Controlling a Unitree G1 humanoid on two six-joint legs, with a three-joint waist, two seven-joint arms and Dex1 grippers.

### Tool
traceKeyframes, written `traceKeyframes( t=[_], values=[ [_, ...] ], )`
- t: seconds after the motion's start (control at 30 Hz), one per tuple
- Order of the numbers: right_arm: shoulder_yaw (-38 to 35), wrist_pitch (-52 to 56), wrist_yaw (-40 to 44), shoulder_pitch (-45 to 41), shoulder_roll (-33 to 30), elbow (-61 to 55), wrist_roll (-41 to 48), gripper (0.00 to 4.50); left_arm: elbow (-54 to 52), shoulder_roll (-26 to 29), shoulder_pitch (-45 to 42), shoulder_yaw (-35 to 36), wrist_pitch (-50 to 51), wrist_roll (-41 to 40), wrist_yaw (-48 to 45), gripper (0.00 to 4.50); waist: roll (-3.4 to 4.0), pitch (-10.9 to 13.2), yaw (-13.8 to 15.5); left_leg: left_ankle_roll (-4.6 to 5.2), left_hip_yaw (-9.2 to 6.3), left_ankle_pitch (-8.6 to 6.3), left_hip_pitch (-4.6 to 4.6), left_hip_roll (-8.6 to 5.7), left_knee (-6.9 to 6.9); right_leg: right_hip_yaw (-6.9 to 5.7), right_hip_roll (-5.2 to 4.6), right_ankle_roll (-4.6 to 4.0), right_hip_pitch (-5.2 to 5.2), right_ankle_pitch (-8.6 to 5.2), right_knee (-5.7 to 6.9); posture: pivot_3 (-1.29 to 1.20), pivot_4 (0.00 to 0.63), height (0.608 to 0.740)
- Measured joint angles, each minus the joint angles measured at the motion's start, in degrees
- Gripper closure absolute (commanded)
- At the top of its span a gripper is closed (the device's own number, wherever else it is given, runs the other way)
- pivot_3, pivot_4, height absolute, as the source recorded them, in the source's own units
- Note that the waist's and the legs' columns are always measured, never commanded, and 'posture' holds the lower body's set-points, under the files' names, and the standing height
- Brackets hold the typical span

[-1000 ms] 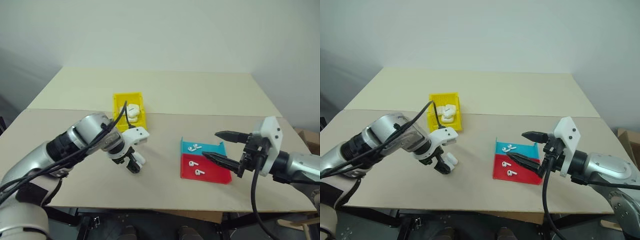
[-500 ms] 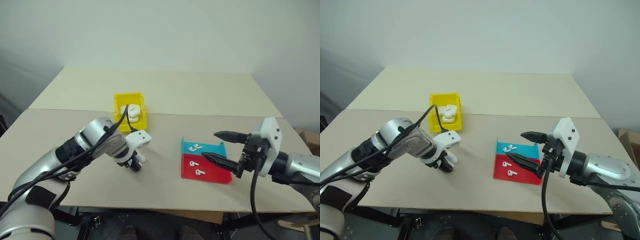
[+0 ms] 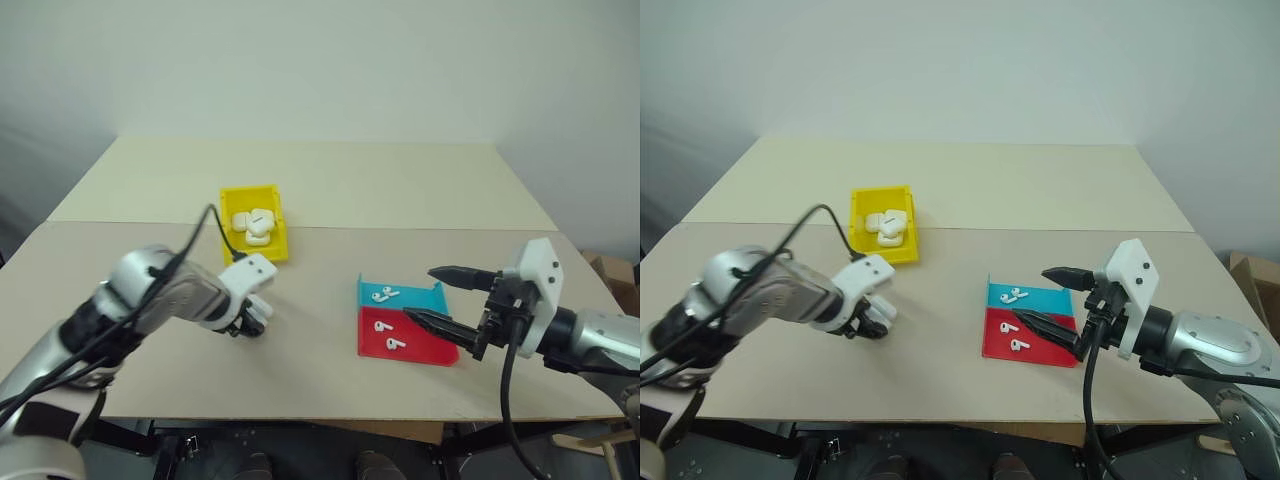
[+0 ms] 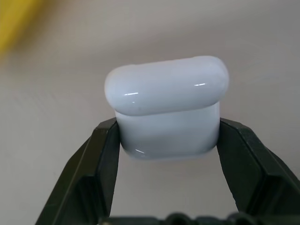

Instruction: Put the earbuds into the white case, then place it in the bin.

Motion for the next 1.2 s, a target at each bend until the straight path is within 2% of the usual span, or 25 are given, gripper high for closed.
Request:
traceKeyframes(
  t=[0.07,0.17,0.27,0.37,0.5,0.63,0.7,0.8,0.93,1.2],
  values=[
    [0.4,-0.4,0.5,-0.3,-0.1,0.6,-0.6,0.00,-2.5,-0.5,6.6,7.0,-11.7,2.0,-3.8,1.66,0.00,0.0,0.3,-0.03,0.03,0.02,0.04,0.00,0.01,-0.01,-0.04,-0.02,0.07,0.01,-0.03,0.00,0.150,0.740],
    [2.5,-0.7,2.6,-3.0,-2.5,2.4,-2.6,0.00,-3.6,-4.8,13.7,13.2,-23.6,4.1,-7.4,1.66,0.02,0.0,0.7,-0.07,0.02,0.04,0.04,-0.03,0.05,0.00,-0.04,-0.03,0.14,0.03,-0.08,0.00,0.150,0.740],
    [6.7,0.5,3.9,-6.4,-7.9,2.9,-5.5,0.00,-3.5,-10.9,19.2,14.5,-37.9,7.3,-12.9,1.66,0.03,0.0,0.9,-0.07,0.06,0.04,-0.01,-0.04,0.04,0.02,-0.05,-0.03,0.13,0.04,-0.14,0.00,0.150,0.740],
    [14.3,3.2,6.1,-10.5,-14.6,2.9,-9.4,0.00,-1.2,-17.8,20.0,14.9,-45.7,5.0,-20.9,1.66,0.02,0.0,1.2,-0.06,0.04,0.04,-0.05,-0.02,0.05,0.00,-0.03,-0.03,0.07,0.04,-0.14,0.00,0.150,0.740],
    [23.4,8.6,7.8,-17.1,-15.9,4.6,-11.9,0.00,2.8,-18.5,17.4,14.5,-47.4,1.4,-33.2,1.66,0.04,0.0,0.8,-0.06,0.05,0.04,-0.04,-0.03,0.05,0.04,-0.02,-0.03,0.05,0.04,-0.12,0.00,0.150,0.740],
    [32.4,16.3,8.9,-26.9,-16.3,6.7,-15.1,0.00,7.2,-18.6,17.4,14.4,-54.0,0.7,-48.4,1.66,0.05,0.0,0.0,-0.05,0.04,0.04,-0.02,0.00,0.04,0.03,0.01,-0.04,0.02,0.03,-0.09,0.00,0.150,0.740],
    [36.1,19.2,9.0,-30.0,-16.2,7.4,-16.8,0.00,9.2,-19.6,17.2,14.6,-57.4,1.0,-52.0,1.66,0.05,0.0,0.1,-0.05,0.04,0.04,-0.04,-0.01,0.03,0.03,0.00,-0.04,0.02,0.03,-0.10,0.00,0.150,0.740],
    [40.3,22.2,9.5,-32.9,-15.2,7.5,-18.5,0.59,10.6,-21.8,17.1,14.9,-59.7,1.2,-52.9,1.66,0.05,0.0,0.2,-0.04,0.04,0.03,-0.10,-0.01,0.07,0.02,-0.01,-0.03,0.01,0.03,-0.12,0.00,0.150,0.740],
    [45.2,25.0,8.7,-34.9,-13.0,7.8,-21.4,1.93,10.0,-22.4,18.8,15.5,-60.7,0.7,-54.5,1.66,0.05,0.0,0.2,-0.03,0.04,0.03,-0.10,0.00,0.06,0.02,0.00,-0.03,-0.02,0.02,-0.09,0.00,0.150,0.740],
    [50.9,26.8,7.4,-35.0,-10.1,7.8,-26.2,1.93,8.3,-22.3,21.1,16.2,-60.5,-1.5,-57.0,1.66,0.05,0.0,0.2,-0.03,0.04,0.03,-0.09,0.01,0.08,0.01,0.00,-0.02,-0.02,0.02,-0.07,0.00,0.150,0.740]
  ],
)
